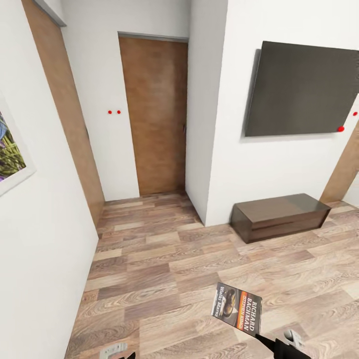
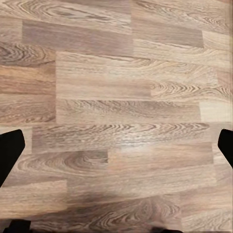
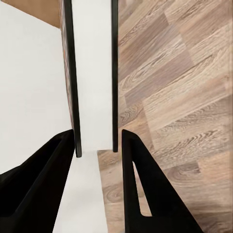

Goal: In the bedroom, move the book from the bed onto either nightstand, and place the two sandals side by side next to the bed.

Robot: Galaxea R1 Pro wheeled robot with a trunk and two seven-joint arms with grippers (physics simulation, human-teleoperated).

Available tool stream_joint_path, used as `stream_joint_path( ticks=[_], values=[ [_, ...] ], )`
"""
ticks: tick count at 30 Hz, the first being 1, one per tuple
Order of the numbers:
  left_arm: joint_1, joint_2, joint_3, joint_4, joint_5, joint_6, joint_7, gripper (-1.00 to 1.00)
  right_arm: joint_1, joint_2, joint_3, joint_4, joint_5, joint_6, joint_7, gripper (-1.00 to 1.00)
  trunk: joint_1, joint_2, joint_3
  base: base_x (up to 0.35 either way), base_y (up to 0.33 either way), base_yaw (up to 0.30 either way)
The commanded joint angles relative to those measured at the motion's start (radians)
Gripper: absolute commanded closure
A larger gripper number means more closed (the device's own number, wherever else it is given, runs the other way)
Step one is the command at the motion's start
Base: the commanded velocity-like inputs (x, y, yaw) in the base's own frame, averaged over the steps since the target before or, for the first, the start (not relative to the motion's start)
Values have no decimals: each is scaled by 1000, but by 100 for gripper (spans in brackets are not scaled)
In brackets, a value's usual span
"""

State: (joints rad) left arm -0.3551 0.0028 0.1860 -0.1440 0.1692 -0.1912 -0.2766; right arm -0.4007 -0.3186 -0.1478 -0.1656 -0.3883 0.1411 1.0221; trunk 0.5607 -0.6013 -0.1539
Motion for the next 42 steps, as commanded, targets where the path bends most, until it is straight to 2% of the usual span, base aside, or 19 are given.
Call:
stream_joint_path(
  ticks=[1, 21, 42],
  values=[
    [-1, 0, 1, 1, 10, -1, -7, -100, -1, 1, -10, 0, -1, 11, 4, 100, 0, -2, -2, 46, 0, -211],
    [-1, 0, 1, 1, 10, -1, -7, -100, -1, 0, -10, 0, -1, 11, 4, 100, 0, -2, -2, 275, 0, -212],
    [-1, 0, 2, 1, 10, -1, -7, -100, -1, 0, -10, 0, -1, 11, 3, 100, 0, -2, -2, 15, 0, -222]
  ],
)
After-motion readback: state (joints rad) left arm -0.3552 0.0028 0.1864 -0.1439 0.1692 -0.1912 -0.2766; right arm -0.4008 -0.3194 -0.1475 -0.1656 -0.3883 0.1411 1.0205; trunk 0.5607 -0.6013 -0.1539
